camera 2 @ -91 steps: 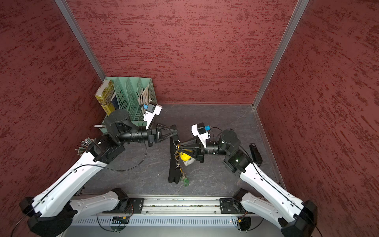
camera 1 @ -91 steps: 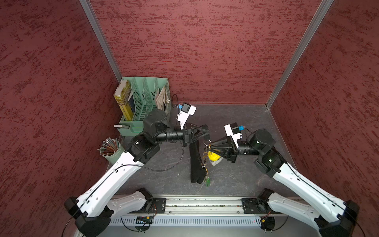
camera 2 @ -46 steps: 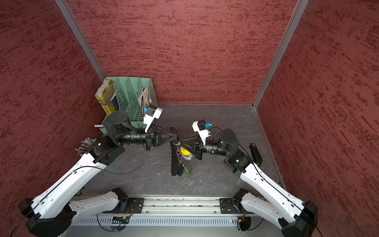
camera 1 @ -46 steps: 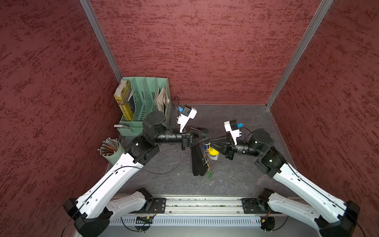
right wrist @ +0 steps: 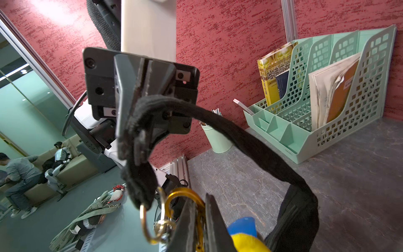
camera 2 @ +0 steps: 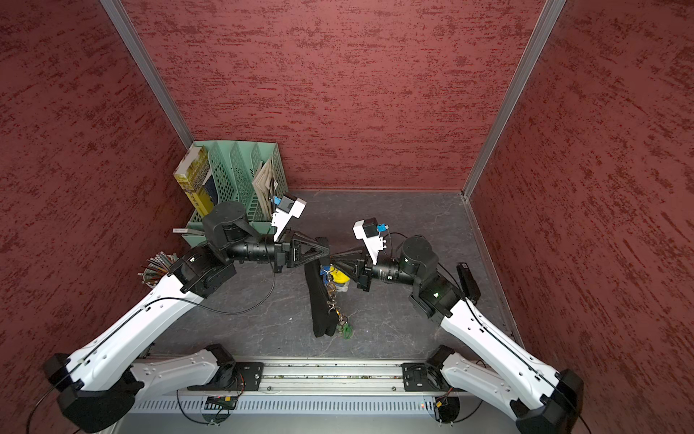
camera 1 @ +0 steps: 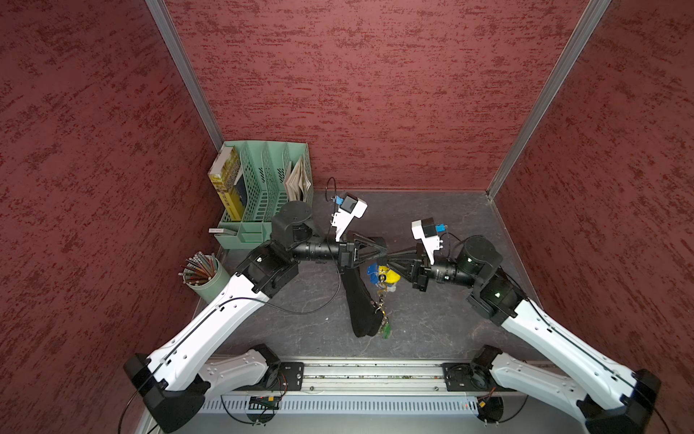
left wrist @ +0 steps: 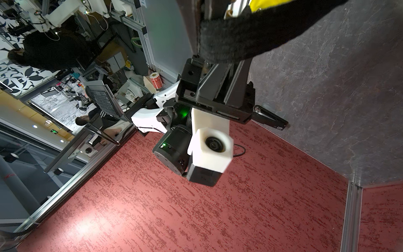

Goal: Remove the decoration from the bag
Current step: Remove the decoration item from the bag.

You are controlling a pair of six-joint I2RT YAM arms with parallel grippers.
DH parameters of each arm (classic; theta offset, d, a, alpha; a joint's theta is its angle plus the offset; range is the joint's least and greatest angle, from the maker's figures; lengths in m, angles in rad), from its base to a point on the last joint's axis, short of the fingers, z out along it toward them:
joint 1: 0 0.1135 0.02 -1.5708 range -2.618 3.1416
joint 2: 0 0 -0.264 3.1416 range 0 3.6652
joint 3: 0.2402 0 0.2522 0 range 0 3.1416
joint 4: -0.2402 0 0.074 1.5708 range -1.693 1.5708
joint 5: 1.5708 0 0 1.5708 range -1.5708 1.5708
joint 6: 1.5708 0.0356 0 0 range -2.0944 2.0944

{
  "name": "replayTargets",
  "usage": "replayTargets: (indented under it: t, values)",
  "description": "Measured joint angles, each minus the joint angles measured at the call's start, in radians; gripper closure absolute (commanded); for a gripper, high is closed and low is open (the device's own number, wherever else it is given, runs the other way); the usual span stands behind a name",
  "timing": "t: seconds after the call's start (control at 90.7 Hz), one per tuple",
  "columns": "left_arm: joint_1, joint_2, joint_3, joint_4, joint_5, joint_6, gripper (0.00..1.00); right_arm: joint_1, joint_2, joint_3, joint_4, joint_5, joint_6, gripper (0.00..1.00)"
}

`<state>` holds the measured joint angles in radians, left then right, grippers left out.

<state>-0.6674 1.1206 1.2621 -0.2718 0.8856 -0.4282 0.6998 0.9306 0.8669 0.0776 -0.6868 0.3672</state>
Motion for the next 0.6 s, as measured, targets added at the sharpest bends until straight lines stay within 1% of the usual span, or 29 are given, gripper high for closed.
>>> replayTargets:
  t: [0.176,0.298,0.43,0.595]
  values:
    - [0.008,0.018,0.0,-0.001,0.001,-0.009,1.0,0.0,-0.014,0.0,-0.006,0.0,-0.002,1.0]
    - [0.013,0.017,0.0,-0.001,0.0,-0.009,1.0,0.0,-0.026,0.002,-0.039,0.049,-0.018,1.0]
    - [0.029,0.01,0.0,-0.024,-0.05,-0.008,1.0,0.0,-0.026,0.025,-0.135,0.17,-0.045,1.0]
    - [0.041,-0.019,0.028,-0.114,-0.164,0.011,1.0,-0.001,0.026,0.075,-0.272,0.391,-0.062,1.0]
